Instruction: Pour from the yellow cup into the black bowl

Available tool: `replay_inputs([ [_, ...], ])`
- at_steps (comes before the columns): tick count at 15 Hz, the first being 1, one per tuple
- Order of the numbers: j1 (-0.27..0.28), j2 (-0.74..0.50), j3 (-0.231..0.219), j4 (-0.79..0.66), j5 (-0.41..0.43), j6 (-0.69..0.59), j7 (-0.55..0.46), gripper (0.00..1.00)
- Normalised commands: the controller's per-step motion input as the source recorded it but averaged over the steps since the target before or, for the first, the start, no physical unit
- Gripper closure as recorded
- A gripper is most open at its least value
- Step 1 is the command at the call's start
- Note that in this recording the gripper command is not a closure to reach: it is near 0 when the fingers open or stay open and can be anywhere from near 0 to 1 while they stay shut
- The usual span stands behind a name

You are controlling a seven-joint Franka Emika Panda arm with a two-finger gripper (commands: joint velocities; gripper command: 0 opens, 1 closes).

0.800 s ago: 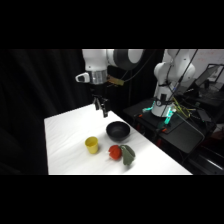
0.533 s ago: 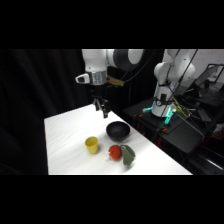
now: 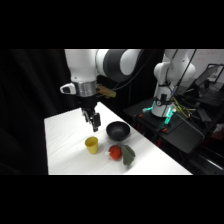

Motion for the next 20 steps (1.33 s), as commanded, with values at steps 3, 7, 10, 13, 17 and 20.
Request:
replay_inputs([
  [3, 0.0, 0.24, 0.009, 0.08, -0.004, 0.28, 0.02, 0.0],
  [7, 0.027, 0.15, 0.061, -0.03, 0.082, 0.32, 0.04, 0.0],
  [10, 0.043, 0.1, 0.057, -0.05, 0.068, 0.26, -0.01, 0.0],
  [13, -0.028, 0.13, 0.045, -0.03, 0.101, 0.22, -0.1, 0.0],
  [17, -0.076, 0.13, 0.055, -0.01, 0.129, 0.2, -0.15, 0.0],
  [20, -0.076, 0.09, 0.042, 0.03, 0.098, 0.17, -0.16, 0.0],
])
